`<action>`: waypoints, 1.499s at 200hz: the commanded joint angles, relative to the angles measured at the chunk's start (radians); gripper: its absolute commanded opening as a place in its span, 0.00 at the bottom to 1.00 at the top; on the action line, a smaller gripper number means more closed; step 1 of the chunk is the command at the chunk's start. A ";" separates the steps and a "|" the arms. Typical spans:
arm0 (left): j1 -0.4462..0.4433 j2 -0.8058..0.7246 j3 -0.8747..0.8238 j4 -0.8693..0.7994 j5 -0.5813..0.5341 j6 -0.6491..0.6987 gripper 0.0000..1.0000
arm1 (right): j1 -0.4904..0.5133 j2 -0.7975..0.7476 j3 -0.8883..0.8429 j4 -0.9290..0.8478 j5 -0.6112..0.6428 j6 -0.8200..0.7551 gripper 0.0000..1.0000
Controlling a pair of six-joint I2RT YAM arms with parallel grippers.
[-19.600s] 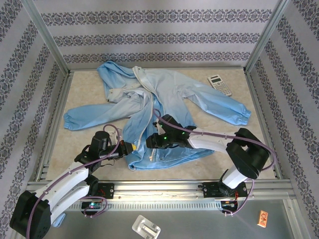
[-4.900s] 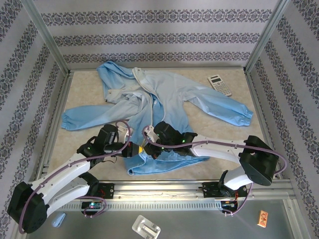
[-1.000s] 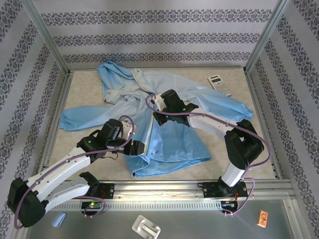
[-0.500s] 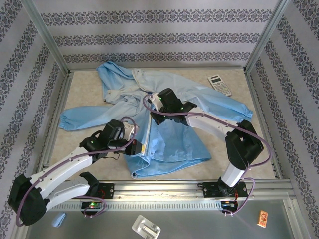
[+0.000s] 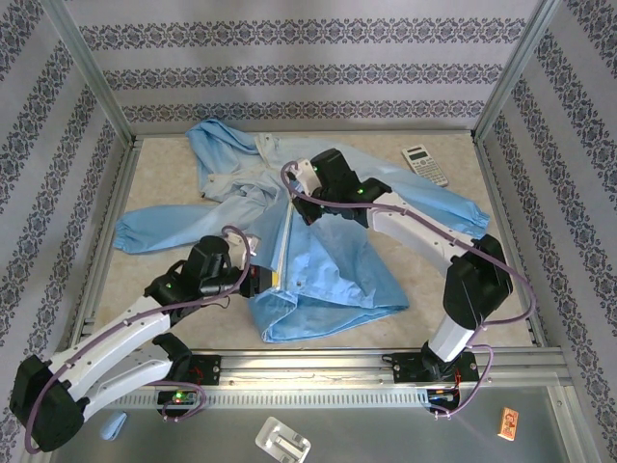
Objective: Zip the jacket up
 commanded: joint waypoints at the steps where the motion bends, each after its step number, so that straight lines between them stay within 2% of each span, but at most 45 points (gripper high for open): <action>1: -0.027 -0.038 -0.082 -0.038 0.118 -0.082 0.00 | -0.060 0.053 -0.060 0.195 0.113 0.059 0.00; 38: -0.033 -0.046 -0.096 -0.035 0.172 -0.088 0.00 | -0.041 0.139 -0.094 0.243 0.064 0.066 0.00; 91: -0.036 -0.059 -0.054 -0.052 0.239 -0.077 0.00 | -0.027 0.176 -0.077 0.316 0.041 0.095 0.00; 178: -0.050 -0.134 -0.041 -0.183 0.238 -0.052 0.00 | -0.094 0.198 0.020 0.312 0.109 0.121 0.00; 300: -0.056 -0.096 -0.003 -0.236 0.250 -0.009 0.00 | -0.229 0.306 0.274 0.297 0.143 0.069 0.00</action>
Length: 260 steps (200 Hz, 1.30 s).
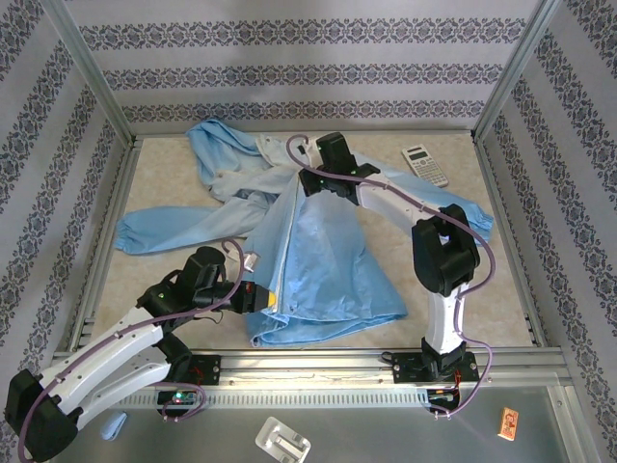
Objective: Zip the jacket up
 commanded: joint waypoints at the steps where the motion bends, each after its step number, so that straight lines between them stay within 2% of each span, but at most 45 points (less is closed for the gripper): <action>1: -0.035 0.004 0.017 -0.100 0.106 0.031 0.00 | -0.082 0.031 0.099 0.095 0.115 -0.016 0.00; 68: -0.045 0.061 0.042 -0.130 0.086 0.039 0.00 | -0.174 0.120 0.283 0.041 0.092 -0.036 0.00; 160: -0.062 -0.001 0.030 -0.201 0.011 -0.034 0.00 | -0.256 0.280 0.528 -0.035 0.027 -0.031 0.00; 203: -0.065 -0.005 0.047 -0.242 -0.027 -0.060 0.00 | -0.287 0.381 0.714 -0.099 0.005 -0.017 0.00; 260: -0.065 -0.017 0.038 -0.295 -0.092 -0.114 0.00 | -0.328 0.558 1.068 -0.238 -0.029 -0.003 0.00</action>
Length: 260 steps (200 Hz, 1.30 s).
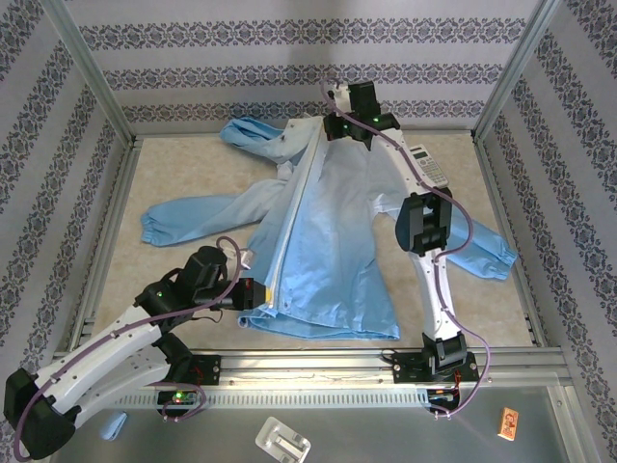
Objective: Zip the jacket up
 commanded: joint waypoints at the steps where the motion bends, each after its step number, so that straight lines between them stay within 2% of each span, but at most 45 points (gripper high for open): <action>1: -0.033 -0.015 -0.013 -0.196 0.070 -0.049 0.00 | -0.088 0.048 0.156 0.099 0.106 0.025 0.00; 35: -0.033 -0.041 -0.038 -0.177 0.080 -0.085 0.00 | -0.113 0.074 0.180 0.117 0.052 0.064 0.00; 51: -0.033 -0.040 -0.039 -0.132 0.098 -0.080 0.00 | -0.108 0.045 0.090 0.162 0.019 0.059 0.00; 69: -0.033 -0.020 -0.035 -0.084 0.141 -0.079 0.00 | -0.093 0.000 -0.030 0.225 0.041 0.033 0.00; 103: -0.042 -0.033 0.020 -0.119 0.167 -0.030 0.00 | -0.104 -0.026 -0.065 0.230 0.048 0.048 0.00; 123: -0.040 0.024 0.079 -0.130 0.128 0.044 0.00 | -0.090 -0.126 -0.267 0.353 0.031 0.072 0.00; 135: -0.039 0.111 0.124 -0.115 0.130 0.080 0.00 | -0.075 -0.185 -0.401 0.436 0.039 0.075 0.00; 145: -0.040 0.183 0.163 -0.104 0.150 0.101 0.00 | -0.069 -0.205 -0.446 0.457 0.054 0.068 0.00; 162: -0.055 0.245 0.217 -0.139 0.163 0.135 0.00 | -0.076 -0.194 -0.408 0.416 0.082 0.051 0.00; 184: -0.094 0.246 0.281 -0.235 0.156 0.184 0.00 | -0.109 -0.168 -0.315 0.388 0.121 0.069 0.00; 213: -0.167 0.244 0.323 -0.336 0.112 0.193 0.00 | -0.135 -0.101 -0.104 0.327 0.149 0.082 0.00; 237: -0.180 0.208 0.271 -0.440 0.038 0.163 0.00 | -0.136 -0.051 0.009 0.306 0.188 0.090 0.00; 260: -0.180 0.142 0.174 -0.459 -0.013 0.058 0.00 | -0.134 -0.049 -0.029 0.324 0.227 0.112 0.00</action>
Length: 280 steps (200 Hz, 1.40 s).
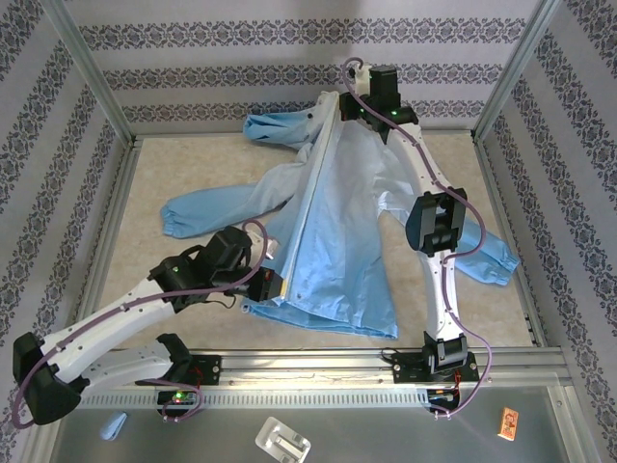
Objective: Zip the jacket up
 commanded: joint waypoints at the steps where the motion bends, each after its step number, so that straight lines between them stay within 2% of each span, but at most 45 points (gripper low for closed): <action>1: -0.050 -0.071 -0.105 -0.306 0.082 -0.080 0.00 | -0.067 0.033 0.014 0.174 0.220 0.050 0.00; 18: -0.050 -0.100 -0.149 -0.279 0.067 -0.127 0.00 | -0.066 0.033 -0.048 0.208 0.221 0.056 0.00; 53: -0.049 -0.110 -0.163 -0.262 0.095 -0.118 0.00 | -0.075 0.080 -0.015 0.160 0.165 0.039 0.00; 74: -0.044 -0.105 -0.147 -0.262 0.050 -0.103 0.00 | -0.080 0.060 -0.098 0.159 0.089 0.063 0.00; 96: -0.027 -0.062 -0.111 -0.235 0.018 -0.074 0.00 | -0.071 -0.004 -0.273 0.185 0.052 0.051 0.00; 111: -0.024 -0.032 -0.097 -0.214 0.040 -0.059 0.00 | -0.069 -0.032 -0.347 0.181 0.049 0.031 0.00; 137: -0.025 -0.015 -0.074 -0.232 0.101 -0.019 0.00 | -0.101 -0.038 -0.361 0.157 0.044 0.042 0.00; 163: -0.026 -0.024 -0.025 -0.319 0.114 0.039 0.00 | -0.135 -0.041 -0.335 0.156 0.044 0.070 0.00; 199: -0.026 -0.057 0.059 -0.458 0.069 0.083 0.00 | -0.165 -0.011 -0.211 0.113 0.051 0.084 0.00; 231: -0.026 -0.120 0.017 -0.504 0.062 0.048 0.00 | -0.175 0.029 -0.115 0.086 0.061 0.089 0.00; 280: -0.017 -0.111 -0.028 -0.470 -0.067 -0.034 0.00 | -0.166 0.088 -0.032 0.065 0.045 0.112 0.00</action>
